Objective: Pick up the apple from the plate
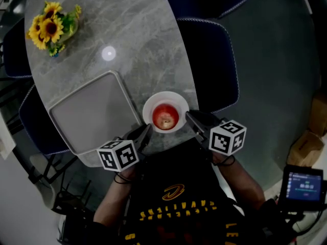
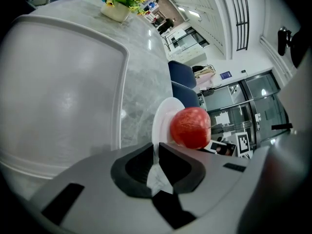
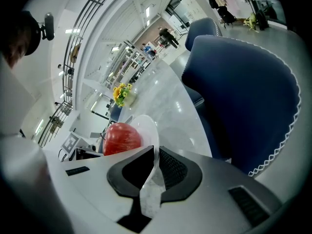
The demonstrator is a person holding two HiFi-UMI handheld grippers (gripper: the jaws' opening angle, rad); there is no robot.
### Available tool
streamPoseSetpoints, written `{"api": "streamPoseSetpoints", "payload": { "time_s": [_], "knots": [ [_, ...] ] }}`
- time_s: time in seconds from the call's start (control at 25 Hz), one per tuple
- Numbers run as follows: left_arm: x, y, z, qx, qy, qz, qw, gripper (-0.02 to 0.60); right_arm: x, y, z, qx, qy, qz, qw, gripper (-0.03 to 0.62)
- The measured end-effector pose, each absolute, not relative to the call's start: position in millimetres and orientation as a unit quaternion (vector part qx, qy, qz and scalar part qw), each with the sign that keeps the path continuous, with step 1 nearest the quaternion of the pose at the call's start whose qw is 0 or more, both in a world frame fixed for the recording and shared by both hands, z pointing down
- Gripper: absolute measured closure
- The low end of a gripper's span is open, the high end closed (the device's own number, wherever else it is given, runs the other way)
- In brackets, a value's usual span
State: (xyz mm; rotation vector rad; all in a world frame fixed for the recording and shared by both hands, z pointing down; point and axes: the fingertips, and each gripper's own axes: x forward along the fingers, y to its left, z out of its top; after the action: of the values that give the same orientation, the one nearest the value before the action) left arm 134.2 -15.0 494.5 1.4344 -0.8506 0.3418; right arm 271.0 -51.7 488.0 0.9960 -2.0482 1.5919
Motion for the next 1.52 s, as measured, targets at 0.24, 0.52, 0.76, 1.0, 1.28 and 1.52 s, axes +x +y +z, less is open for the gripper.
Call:
{"api": "streamPoseSetpoints", "payload": {
  "time_s": [0.24,0.52,0.76,1.0,1.28,1.52],
  "knots": [
    [133.3,-13.9,495.7,0.632,-0.376,0.15,0.661,0.543,270.0,-51.1,488.1,0.352,-0.724,0.565,0.18,0.551],
    [132.2,-13.2,494.5,0.631,-0.376,0.151,0.662,0.543,268.6,-51.4,486.3,0.35,-0.726,0.564,0.182,0.551],
    [131.9,-13.5,490.6,0.633,-0.375,0.147,0.661,0.543,267.5,-53.0,481.5,0.347,-0.731,0.559,0.182,0.551],
    [130.6,-13.9,488.1,0.634,-0.376,0.146,0.66,0.543,266.2,-54.0,478.4,0.346,-0.733,0.557,0.18,0.551],
    [130.2,-15.5,487.4,0.636,-0.375,0.147,0.658,0.543,266.3,-54.6,478.5,0.346,-0.734,0.556,0.18,0.551],
    [131.0,-16.2,488.1,0.637,-0.373,0.148,0.658,0.543,267.3,-55.1,479.7,0.348,-0.733,0.557,0.179,0.551]
  ]
}}
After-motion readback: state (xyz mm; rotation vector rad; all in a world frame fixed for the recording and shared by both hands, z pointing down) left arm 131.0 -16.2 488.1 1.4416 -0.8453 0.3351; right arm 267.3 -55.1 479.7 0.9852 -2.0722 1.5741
